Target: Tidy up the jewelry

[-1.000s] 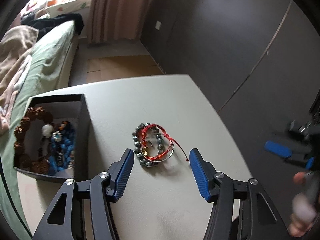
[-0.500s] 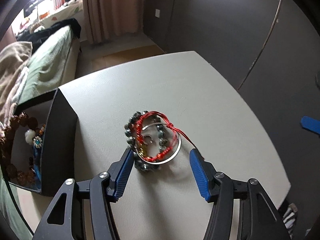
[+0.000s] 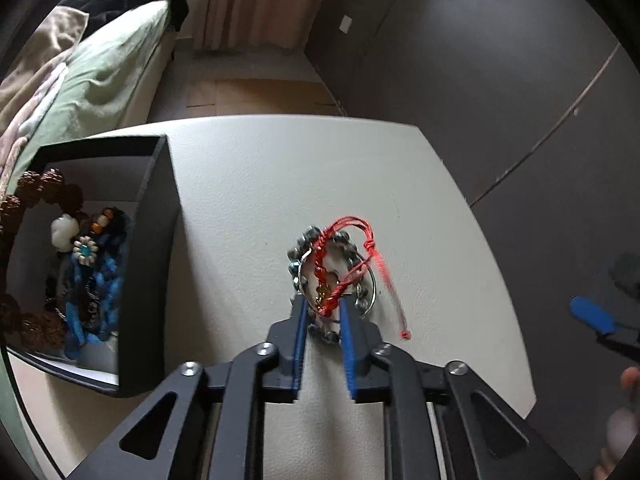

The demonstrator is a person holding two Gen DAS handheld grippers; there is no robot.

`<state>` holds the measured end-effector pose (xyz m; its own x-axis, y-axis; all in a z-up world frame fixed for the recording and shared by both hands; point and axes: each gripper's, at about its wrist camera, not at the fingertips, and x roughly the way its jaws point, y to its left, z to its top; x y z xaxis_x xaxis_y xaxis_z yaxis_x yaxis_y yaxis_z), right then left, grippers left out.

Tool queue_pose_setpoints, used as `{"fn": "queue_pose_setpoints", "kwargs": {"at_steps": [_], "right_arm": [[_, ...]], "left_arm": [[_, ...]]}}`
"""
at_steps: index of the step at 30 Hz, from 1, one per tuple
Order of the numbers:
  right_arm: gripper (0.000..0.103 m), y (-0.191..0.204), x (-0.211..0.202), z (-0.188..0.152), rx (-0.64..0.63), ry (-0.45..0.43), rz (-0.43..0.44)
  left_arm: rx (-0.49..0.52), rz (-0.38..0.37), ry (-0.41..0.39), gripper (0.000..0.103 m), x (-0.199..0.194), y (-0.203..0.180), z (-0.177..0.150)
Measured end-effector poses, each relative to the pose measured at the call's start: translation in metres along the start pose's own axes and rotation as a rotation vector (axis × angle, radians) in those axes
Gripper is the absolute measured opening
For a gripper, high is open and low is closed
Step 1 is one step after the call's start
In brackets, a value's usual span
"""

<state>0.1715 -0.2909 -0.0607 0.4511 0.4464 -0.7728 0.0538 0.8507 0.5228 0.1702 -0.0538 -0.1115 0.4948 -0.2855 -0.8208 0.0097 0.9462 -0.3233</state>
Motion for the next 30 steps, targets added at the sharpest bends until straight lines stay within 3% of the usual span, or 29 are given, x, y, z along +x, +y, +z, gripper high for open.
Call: {"fn": "queue_pose_setpoints", "kwargs": {"at_steps": [12,20,28,29,30], "right_arm": [[0.101,0.008,0.012,-0.003,-0.028,0.02,-0.019],[0.101,0.003,0.012,-0.001,-0.013,0.018,-0.016],[0.101,-0.003,0.011,0.007,0.007,0.012,-0.012],[0.101,-0.003,0.011,0.008,0.008,0.012,-0.011],[0.101,-0.004,0.011,0.009,0.008,0.011,-0.01]], "left_arm": [[-0.055,-0.053,-0.043,0.014,-0.016,0.011,0.009],[-0.011,-0.078,-0.025,0.017,-0.001,-0.01,0.014],[0.087,0.007,0.003,0.017,0.023,-0.034,0.013],[0.099,0.017,0.001,0.021,0.024,-0.037,0.013],[0.117,0.034,-0.005,0.033,0.025,-0.04,0.012]]}}
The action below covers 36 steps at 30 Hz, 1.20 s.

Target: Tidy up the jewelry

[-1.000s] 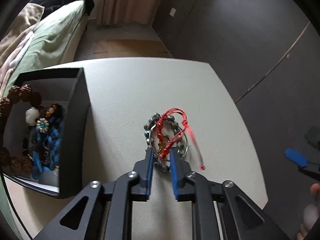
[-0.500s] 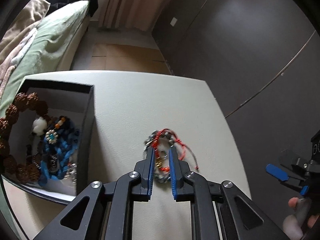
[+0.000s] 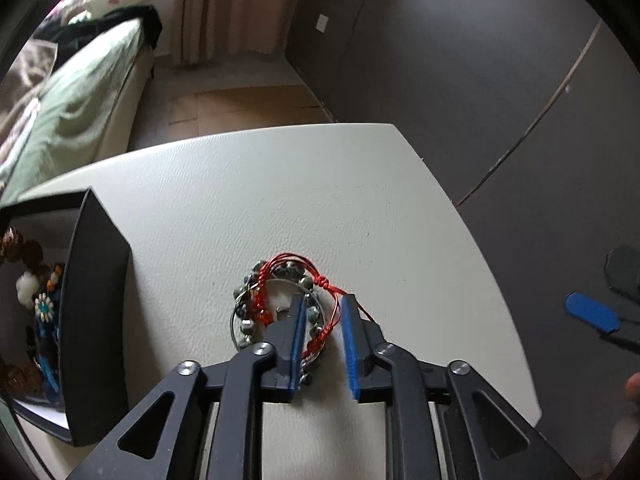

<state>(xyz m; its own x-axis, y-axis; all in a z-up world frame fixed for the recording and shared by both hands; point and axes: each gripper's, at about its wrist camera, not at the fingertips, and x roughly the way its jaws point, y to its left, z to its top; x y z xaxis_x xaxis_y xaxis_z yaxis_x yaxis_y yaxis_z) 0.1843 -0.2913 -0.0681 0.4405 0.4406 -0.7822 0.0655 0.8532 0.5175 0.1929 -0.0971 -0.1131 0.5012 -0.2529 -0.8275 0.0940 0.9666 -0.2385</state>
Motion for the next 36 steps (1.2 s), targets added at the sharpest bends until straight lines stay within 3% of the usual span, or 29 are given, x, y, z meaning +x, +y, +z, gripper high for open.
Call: {"fn": "queue_pose_setpoints", "kwargs": {"at_steps": [2,3,8,10,12,14,20,25,31,36], "right_arm": [[0.101,0.0,0.0,0.0,0.001,0.001,0.0],[0.101,-0.001,0.0,0.001,0.002,0.002,0.0],[0.101,-0.001,0.0,0.005,0.011,0.003,0.001],[0.101,-0.002,0.001,0.007,0.013,0.002,0.002],[0.101,-0.001,0.001,0.008,0.013,0.003,0.004],[0.101,0.0,0.001,0.009,0.01,0.005,0.005],[0.101,0.002,0.004,0.007,0.001,0.013,0.004],[0.101,0.004,0.007,0.004,-0.01,0.021,0.001],[0.101,0.013,0.014,-0.005,-0.04,0.045,0.001],[0.101,0.021,0.019,-0.013,-0.065,0.064,-0.01]], "left_arm": [[0.034,0.034,-0.022,0.055,0.0,-0.006,-0.001],[0.047,0.046,-0.03,0.059,0.0,-0.007,-0.001],[0.115,0.118,-0.037,0.059,0.007,-0.017,-0.002],[0.127,0.139,-0.042,0.055,0.009,-0.018,-0.002],[0.142,0.159,-0.036,0.03,0.01,-0.018,-0.002],[0.136,0.17,-0.017,0.014,0.014,-0.015,-0.002],[0.07,0.102,-0.043,0.009,-0.003,-0.001,0.004],[-0.056,-0.048,-0.042,0.009,-0.025,0.021,0.006],[-0.167,-0.164,-0.029,0.009,-0.039,0.041,0.001],[-0.211,-0.178,0.024,0.009,-0.034,0.049,-0.009]]}}
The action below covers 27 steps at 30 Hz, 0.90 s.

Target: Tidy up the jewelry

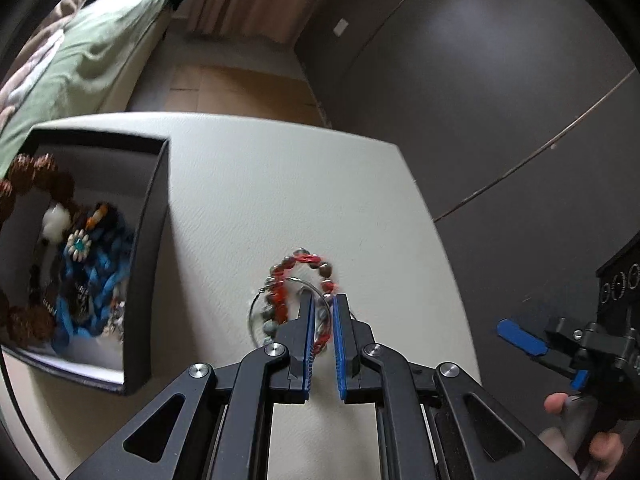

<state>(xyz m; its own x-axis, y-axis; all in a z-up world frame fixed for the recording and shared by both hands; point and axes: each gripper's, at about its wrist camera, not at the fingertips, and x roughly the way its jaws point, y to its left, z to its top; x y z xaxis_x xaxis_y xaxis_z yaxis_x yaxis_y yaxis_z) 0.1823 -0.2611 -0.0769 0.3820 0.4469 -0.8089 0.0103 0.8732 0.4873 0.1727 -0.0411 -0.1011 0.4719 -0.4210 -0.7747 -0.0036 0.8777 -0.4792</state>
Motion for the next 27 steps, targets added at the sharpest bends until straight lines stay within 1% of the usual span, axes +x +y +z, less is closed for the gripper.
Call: {"fn": "queue_pose_setpoints", "kwargs": {"at_steps": [3,8,13,14,16,17,18,19,22,25,26,27], "right_arm": [[0.101,0.002,0.001,-0.003,-0.006,0.004,-0.005],[0.101,0.003,0.002,-0.005,-0.007,0.005,-0.008],[0.101,0.001,0.002,-0.005,-0.009,0.007,-0.005],[0.101,0.001,0.002,-0.005,-0.008,0.006,-0.005],[0.101,0.0,0.001,-0.005,-0.004,0.004,-0.005],[0.101,-0.002,0.0,-0.005,0.0,0.001,-0.005],[0.101,-0.003,-0.001,-0.004,0.004,-0.001,-0.005],[0.101,-0.004,-0.001,-0.003,0.007,-0.003,-0.004],[0.101,-0.009,-0.004,0.001,0.02,-0.011,0.0],[0.101,-0.014,-0.007,0.003,0.031,-0.017,0.005],[0.101,-0.015,-0.008,0.004,0.034,-0.018,0.006],[0.101,-0.016,-0.009,0.004,0.037,-0.021,0.007]], "left_arm": [[-0.005,-0.012,0.024,0.009,0.002,0.0,-0.002],[0.014,-0.016,0.027,0.009,0.001,-0.003,-0.005],[0.059,0.009,0.036,0.01,0.006,-0.015,-0.007],[0.065,0.016,0.039,0.011,0.009,-0.017,-0.007],[0.084,0.037,0.045,0.023,0.013,-0.023,-0.007],[0.094,0.046,0.044,0.041,0.014,-0.025,-0.008],[0.105,0.053,0.036,0.055,0.015,-0.028,-0.008],[0.12,0.058,0.021,0.057,0.015,-0.031,-0.009],[0.174,0.092,-0.002,0.057,0.014,-0.039,-0.011],[0.235,0.153,-0.024,0.057,0.018,-0.048,-0.014],[0.258,0.17,-0.03,0.057,0.019,-0.051,-0.015],[0.283,0.184,-0.034,0.053,0.022,-0.054,-0.017]]}}
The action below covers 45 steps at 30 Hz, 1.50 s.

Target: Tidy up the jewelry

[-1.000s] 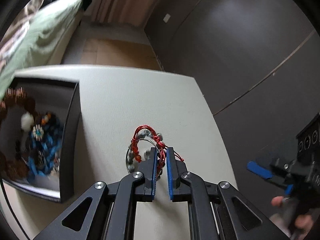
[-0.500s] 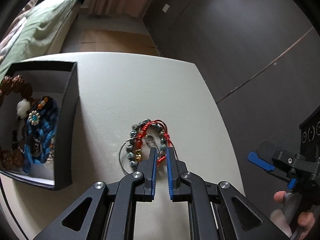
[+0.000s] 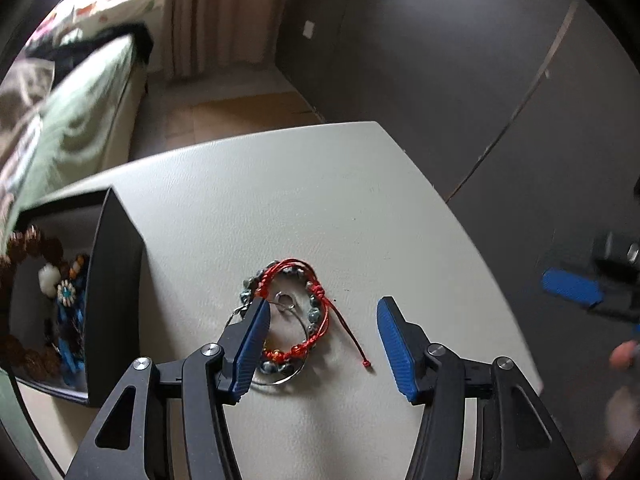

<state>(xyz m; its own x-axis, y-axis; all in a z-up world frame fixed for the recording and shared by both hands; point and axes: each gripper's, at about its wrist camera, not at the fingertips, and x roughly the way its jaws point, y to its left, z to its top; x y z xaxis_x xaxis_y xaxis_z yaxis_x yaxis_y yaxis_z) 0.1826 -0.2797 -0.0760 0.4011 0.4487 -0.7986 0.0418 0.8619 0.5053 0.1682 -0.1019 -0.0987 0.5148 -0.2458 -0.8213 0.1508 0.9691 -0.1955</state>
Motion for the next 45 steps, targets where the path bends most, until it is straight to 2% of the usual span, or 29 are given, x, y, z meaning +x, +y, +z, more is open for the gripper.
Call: {"fn": "queue_pose_setpoints", "kwargs": {"at_steps": [2,4,8,10,12,19,23,28,32,37,45], "right_arm": [[0.101,-0.002,-0.002,0.001,0.003,-0.002,0.0],[0.101,-0.002,-0.002,0.001,0.004,-0.004,0.0],[0.101,-0.003,-0.002,0.001,0.005,-0.003,0.0],[0.101,-0.003,-0.002,0.001,0.004,-0.003,0.001],[0.101,-0.003,-0.002,0.002,0.004,-0.003,0.001],[0.101,-0.003,-0.002,0.002,0.001,-0.002,0.002],[0.101,-0.001,-0.002,0.0,-0.009,0.003,0.001],[0.101,0.003,-0.001,-0.004,-0.018,0.012,-0.004],[0.101,0.005,-0.001,-0.005,-0.023,0.014,-0.005],[0.101,0.009,0.002,-0.006,-0.029,0.021,-0.008],[0.101,0.01,0.002,-0.008,-0.031,0.022,-0.008]], "left_arm": [[0.052,0.013,-0.004,0.047,0.004,-0.01,-0.002],[0.093,0.029,-0.005,0.045,0.008,-0.017,-0.004],[0.102,0.066,0.01,0.038,0.02,-0.017,-0.006],[0.104,0.076,0.01,0.029,0.023,-0.014,-0.008],[0.096,0.081,0.016,0.01,0.025,-0.011,-0.007],[0.028,0.008,-0.016,0.01,0.007,0.005,0.0],[-0.056,-0.079,-0.009,0.01,0.001,0.022,0.004],[-0.129,-0.151,0.009,0.009,0.001,0.036,0.006],[-0.154,-0.177,0.011,0.009,-0.003,0.038,0.005],[-0.237,-0.241,0.033,0.009,0.001,0.048,0.002],[-0.336,-0.284,0.035,0.009,0.005,0.054,-0.002]]}}
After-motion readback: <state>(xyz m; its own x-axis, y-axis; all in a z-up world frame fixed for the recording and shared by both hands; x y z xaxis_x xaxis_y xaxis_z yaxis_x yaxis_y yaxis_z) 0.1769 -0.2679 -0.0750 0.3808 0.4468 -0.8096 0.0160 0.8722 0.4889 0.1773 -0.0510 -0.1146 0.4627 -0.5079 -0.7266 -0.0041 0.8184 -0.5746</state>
